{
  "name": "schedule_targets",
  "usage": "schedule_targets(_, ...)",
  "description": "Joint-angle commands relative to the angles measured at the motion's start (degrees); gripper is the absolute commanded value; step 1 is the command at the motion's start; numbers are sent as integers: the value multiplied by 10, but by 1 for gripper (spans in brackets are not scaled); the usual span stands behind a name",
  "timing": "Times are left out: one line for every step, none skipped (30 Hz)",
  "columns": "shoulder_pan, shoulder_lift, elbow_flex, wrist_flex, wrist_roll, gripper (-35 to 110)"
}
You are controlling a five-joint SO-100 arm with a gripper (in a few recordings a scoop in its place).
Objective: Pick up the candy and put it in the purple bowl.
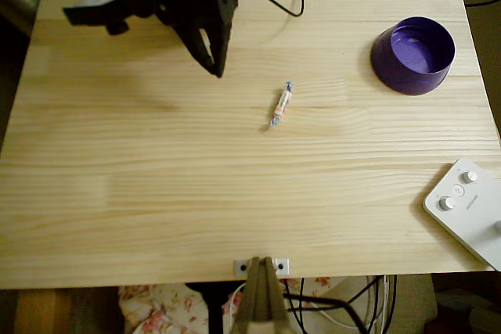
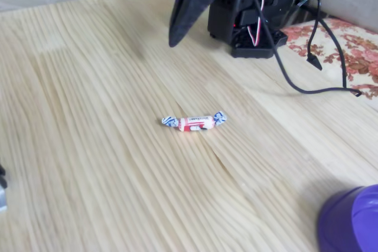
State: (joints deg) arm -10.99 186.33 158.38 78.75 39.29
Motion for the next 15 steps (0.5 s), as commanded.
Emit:
schedule_targets(-32, -32, -62, 2, 26, -1)
schedule_targets(-42, -43, -65, -4, 37, -1)
schedule_targets(-54, -54, -69, -7, 49, -1)
schedule_targets(-65, -64, -76, -10, 63, -1)
schedule_targets(-76, -76, -82, -12, 76, -1)
schedule_targets(-84, -87, -87, -15, 87, -1)
schedule_targets(-91, -99, -94, -18, 93, -1)
schedule_targets(-98, -111, -98, -24, 97, -1)
schedule_targets(-109, -120, -102, -36, 98, -1)
schedule_targets(-114, -132, -104, -44, 110, -1)
schedule_targets(-120, -140, -105, -55, 114, -1)
schedule_targets(-125, -141, -105, -66, 115, -1)
schedule_targets(-135, -141, -105, -74, 120, -1)
schedule_targets(-143, -142, -106, -81, 124, -1)
schedule_targets(-147, -149, -108, -85, 127, -1)
